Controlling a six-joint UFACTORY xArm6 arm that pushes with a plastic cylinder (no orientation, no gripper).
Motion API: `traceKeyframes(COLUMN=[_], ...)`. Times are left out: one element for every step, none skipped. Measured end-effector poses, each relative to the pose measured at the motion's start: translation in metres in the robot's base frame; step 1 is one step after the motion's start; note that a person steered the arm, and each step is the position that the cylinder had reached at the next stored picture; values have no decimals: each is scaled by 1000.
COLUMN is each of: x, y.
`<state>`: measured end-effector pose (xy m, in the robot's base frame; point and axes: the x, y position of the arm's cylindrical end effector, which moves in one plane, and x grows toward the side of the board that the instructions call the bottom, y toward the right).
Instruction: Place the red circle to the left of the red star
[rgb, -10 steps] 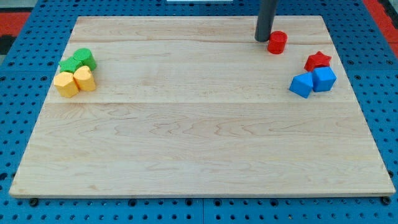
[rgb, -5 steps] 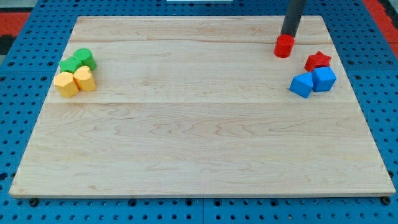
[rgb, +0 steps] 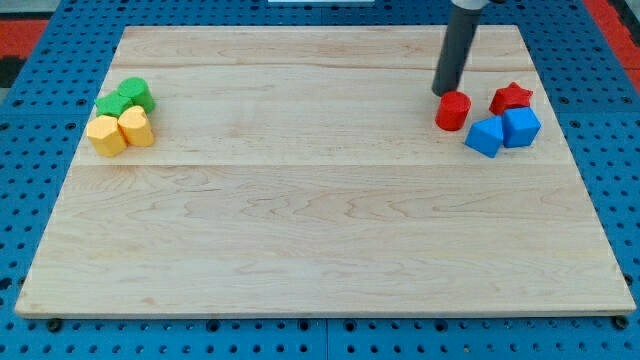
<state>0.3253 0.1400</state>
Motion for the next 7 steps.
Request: traceKeyframes(x=[15, 55, 63, 59, 59, 54, 51], y=[-36, -56, -54, -32, -3, 17, 25])
